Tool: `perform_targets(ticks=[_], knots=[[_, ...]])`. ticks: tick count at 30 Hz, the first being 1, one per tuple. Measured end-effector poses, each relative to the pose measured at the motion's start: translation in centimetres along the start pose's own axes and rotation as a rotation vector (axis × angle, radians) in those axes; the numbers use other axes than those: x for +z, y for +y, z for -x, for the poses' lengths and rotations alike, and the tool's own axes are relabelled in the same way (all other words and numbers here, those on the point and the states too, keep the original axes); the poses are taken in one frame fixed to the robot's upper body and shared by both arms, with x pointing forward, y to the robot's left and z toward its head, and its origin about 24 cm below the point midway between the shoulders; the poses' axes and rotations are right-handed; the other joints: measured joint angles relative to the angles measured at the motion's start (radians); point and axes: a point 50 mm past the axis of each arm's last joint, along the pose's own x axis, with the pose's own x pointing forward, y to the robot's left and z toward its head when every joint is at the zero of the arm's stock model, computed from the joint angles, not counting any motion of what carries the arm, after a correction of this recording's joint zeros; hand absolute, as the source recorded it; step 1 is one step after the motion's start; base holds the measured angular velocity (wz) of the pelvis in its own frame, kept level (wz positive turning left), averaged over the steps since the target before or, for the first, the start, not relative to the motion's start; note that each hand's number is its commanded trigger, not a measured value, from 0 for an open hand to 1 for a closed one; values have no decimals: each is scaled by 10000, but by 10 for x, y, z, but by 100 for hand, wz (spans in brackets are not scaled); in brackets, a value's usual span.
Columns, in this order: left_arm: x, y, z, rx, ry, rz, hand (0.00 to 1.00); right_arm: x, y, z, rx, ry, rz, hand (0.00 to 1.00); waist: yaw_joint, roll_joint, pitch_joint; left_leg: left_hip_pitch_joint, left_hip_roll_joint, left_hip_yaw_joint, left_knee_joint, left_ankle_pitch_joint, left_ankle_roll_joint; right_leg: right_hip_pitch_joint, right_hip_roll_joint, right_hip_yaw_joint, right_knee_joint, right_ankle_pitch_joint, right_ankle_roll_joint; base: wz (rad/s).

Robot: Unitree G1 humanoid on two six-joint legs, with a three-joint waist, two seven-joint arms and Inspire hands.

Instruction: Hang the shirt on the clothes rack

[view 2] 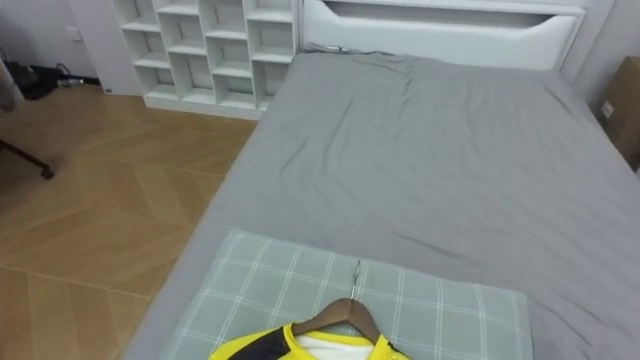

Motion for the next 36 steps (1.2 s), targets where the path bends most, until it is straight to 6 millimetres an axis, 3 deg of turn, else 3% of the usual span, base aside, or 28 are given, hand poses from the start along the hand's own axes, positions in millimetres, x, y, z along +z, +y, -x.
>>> perform_targets(ticks=[15,27,36], knots=[[87,3,11,1142,-5379,-198,0,6,-4,0,-65,-81,468,0,-113,163,-56,-86,-4,-12,17,5,5,-176,-7,-27,-4,1,0,1],[124,-13,37,786,-8806,-1653,0,11,-2,0,24,-288,596,0,-534,149,-78,-156,-2,-13,115,7,5,-208,-80,-28,-8,1,-1,0],[142,-20,55,718,-11046,-2814,0,15,-1,-1,140,-393,652,0,-831,7,-10,-219,-8,5,130,8,5,-211,-84,50,-34,1,-1,0]])
